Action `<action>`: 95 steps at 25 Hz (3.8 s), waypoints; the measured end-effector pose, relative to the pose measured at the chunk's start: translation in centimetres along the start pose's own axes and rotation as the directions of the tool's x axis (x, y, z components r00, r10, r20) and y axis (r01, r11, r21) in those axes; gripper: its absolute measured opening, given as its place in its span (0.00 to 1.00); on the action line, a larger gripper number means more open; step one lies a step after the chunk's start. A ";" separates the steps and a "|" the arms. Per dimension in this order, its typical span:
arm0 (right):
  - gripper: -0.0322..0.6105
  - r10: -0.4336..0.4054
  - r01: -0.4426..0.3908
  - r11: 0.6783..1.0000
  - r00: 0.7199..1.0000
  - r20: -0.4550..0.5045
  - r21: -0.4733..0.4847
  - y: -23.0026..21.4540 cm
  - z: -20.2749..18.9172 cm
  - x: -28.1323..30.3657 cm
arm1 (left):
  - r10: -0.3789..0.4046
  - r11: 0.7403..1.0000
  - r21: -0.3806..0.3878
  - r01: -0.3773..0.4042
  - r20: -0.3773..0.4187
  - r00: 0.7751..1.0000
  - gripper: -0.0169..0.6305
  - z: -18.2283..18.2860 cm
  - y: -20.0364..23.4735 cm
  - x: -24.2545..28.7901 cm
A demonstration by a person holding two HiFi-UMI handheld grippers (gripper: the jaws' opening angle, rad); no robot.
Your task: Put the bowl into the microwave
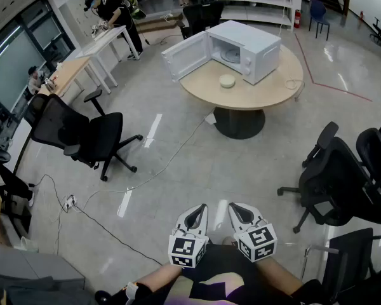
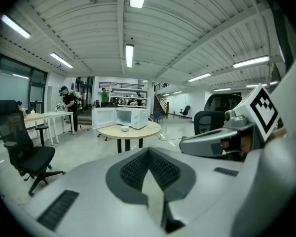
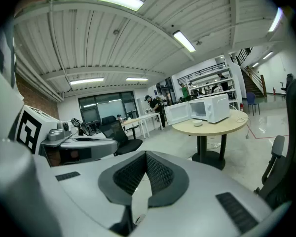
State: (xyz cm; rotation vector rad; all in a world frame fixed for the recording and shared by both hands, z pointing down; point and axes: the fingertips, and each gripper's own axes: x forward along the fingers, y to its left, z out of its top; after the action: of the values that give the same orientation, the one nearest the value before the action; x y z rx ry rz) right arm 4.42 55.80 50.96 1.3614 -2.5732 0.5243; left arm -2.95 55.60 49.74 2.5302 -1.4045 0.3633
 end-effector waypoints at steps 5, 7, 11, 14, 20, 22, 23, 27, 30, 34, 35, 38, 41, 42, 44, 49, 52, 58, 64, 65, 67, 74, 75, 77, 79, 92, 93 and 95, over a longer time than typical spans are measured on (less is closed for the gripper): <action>0.07 -0.023 0.023 1.000 1.000 0.013 0.005 0.1 1.0 1.0 | -0.028 1.000 0.013 0.028 0.003 1.000 0.10 0.5 0.9 0.5; 0.07 -0.038 0.038 0.999 0.999 0.015 0.008 -0.2 1.4 1.6 | -0.042 0.999 0.017 0.042 0.002 0.999 0.10 0.9 1.4 1.2; 0.07 -0.073 0.073 0.997 0.997 0.013 0.020 -0.7 2.1 3.1 | -0.082 0.996 0.030 0.082 0.004 0.997 0.10 1.7 2.6 2.5; 0.07 -0.092 0.092 0.995 0.996 0.008 0.026 -0.8 2.9 4.9 | -0.101 0.995 0.028 0.101 0.008 0.995 0.10 2.3 4.4 3.5; 0.07 -0.124 0.124 0.992 0.992 -0.005 0.030 -0.7 5.1 9.3 | -0.113 0.994 0.018 0.112 0.014 0.994 0.10 4.1 9.1 5.3; 0.07 -0.136 0.136 0.990 0.991 -0.003 0.030 -0.3 6.3 10.6 | -0.123 0.992 0.015 0.123 0.017 0.992 0.10 4.9 10.6 5.7; 0.07 -0.141 0.141 0.990 0.990 -0.001 0.030 -0.1 6.9 11.2 | -0.130 0.991 0.014 0.130 0.018 0.991 0.10 5.2 11.3 5.9; 0.07 -0.166 0.166 0.986 0.986 0.003 0.030 0.6 8.5 13.7 | -0.156 0.988 0.021 0.155 0.023 0.988 0.10 6.3 14.0 6.4; 0.07 -0.183 0.183 0.983 0.983 0.000 0.031 1.2 9.2 15.7 | -0.161 0.987 0.018 0.161 0.024 0.987 0.10 6.7 16.4 6.5; 0.07 -0.197 0.197 0.980 0.980 -0.003 0.025 2.3 9.5 18.4 | -0.162 0.987 0.009 0.162 0.027 0.986 0.10 6.7 19.6 6.7; 0.07 -0.202 0.202 0.979 0.979 -0.002 0.023 2.5 9.6 19.0 | -0.164 0.987 0.008 0.164 0.031 0.986 0.10 6.7 20.4 6.7; 0.07 -0.214 0.214 0.977 0.977 -0.006 0.016 3.4 10.0 20.9 | -0.171 0.985 -0.001 0.171 0.041 0.984 0.10 7.0 22.5 6.8; 0.07 -0.224 0.224 0.975 0.975 -0.004 0.004 4.1 10.6 22.3 | -0.181 0.983 -0.004 0.182 0.048 0.982 0.10 7.2 24.2 6.9; 0.07 -0.228 0.228 0.974 0.974 -0.004 0.002 4.2 10.8 22.7 | -0.184 0.983 -0.003 0.185 0.052 0.981 0.10 7.3 24.6 6.9; 0.07 -0.235 0.235 0.972 0.972 -0.007 0.000 4.3 11.0 23.6 | -0.186 0.982 -0.005 0.187 0.060 0.981 0.10 7.6 25.6 7.1; 0.07 -0.230 0.230 0.973 0.973 -0.012 -0.011 4.5 11.8 25.5 | -0.168 0.985 -0.027 0.170 0.067 0.984 0.10 8.1 27.8 7.7; 0.07 -0.223 0.223 0.975 0.975 -0.011 -0.011 3.9 12.0 26.5 | -0.165 0.986 -0.017 0.167 0.062 0.984 0.10 8.0 28.2 8.5; 0.07 -0.200 0.200 0.980 0.980 -0.006 -0.005 1.1 13.1 28.6 | -0.122 0.992 -0.022 0.123 0.049 0.991 0.10 8.9 29.5 11.4; 0.07 -0.181 0.181 0.983 0.984 0.005 -0.015 -2.5 14.8 29.9 | -0.097 0.995 -0.008 0.097 0.036 0.995 0.10 10.3 29.1 14.9; 0.07 -0.178 0.178 0.984 0.984 0.006 -0.014 -3.1 15.0 30.0 | -0.092 0.996 -0.008 0.092 0.034 0.995 0.10 10.5 29.0 15.6; 0.07 -0.176 0.176 0.984 0.984 0.007 -0.012 -4.4 15.4 30.2 | -0.085 0.996 -0.007 0.086 0.030 0.996 0.10 10.9 28.8 16.7; 0.07 -0.157 0.158 0.987 0.987 0.021 -0.018 -8.9 17.1 30.8 | -0.072 0.997 0.015 0.072 0.029 0.997 0.10 12.6 27.1 21.0; 0.07 -0.153 0.154 0.988 0.988 0.022 -0.018 -9.5 17.3 30.8 | -0.068 0.998 0.017 0.068 0.029 0.997 0.10 12.8 26.9 21.5; 0.07 -0.142 0.143 0.990 0.989 0.025 -0.016 -10.6 17.7 30.9 | -0.057 0.998 0.023 0.056 0.026 0.998 0.10 13.2 26.6 22.5; 0.07 -0.130 0.130 0.991 0.991 0.026 -0.013 -11.7 17.9 31.0 | -0.042 0.999 0.028 0.042 0.021 0.999 0.10 13.4 26.3 23.4; 0.07 -0.063 0.064 0.998 0.996 0.070 -0.018 -17.3 19.0 30.5 | 0.023 0.997 0.074 -0.024 0.008 1.000 0.10 14.5 22.9 27.9; 0.07 -0.059 0.061 0.998 0.996 0.073 -0.016 -17.4 19.0 30.5 | 0.025 0.997 0.078 -0.026 0.007 1.000 0.10 14.5 22.8 28.0; 0.07 -0.054 0.054 0.998 0.996 0.076 -0.010 -17.7 18.9 30.6 | 0.031 0.996 0.085 -0.032 0.005 0.999 0.10 14.6 22.8 28.3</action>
State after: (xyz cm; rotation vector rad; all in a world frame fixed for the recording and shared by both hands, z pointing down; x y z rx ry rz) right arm 1.87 15.93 47.26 1.4701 -2.5860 0.4565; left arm -6.38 16.75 46.74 2.5794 -1.4618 0.4332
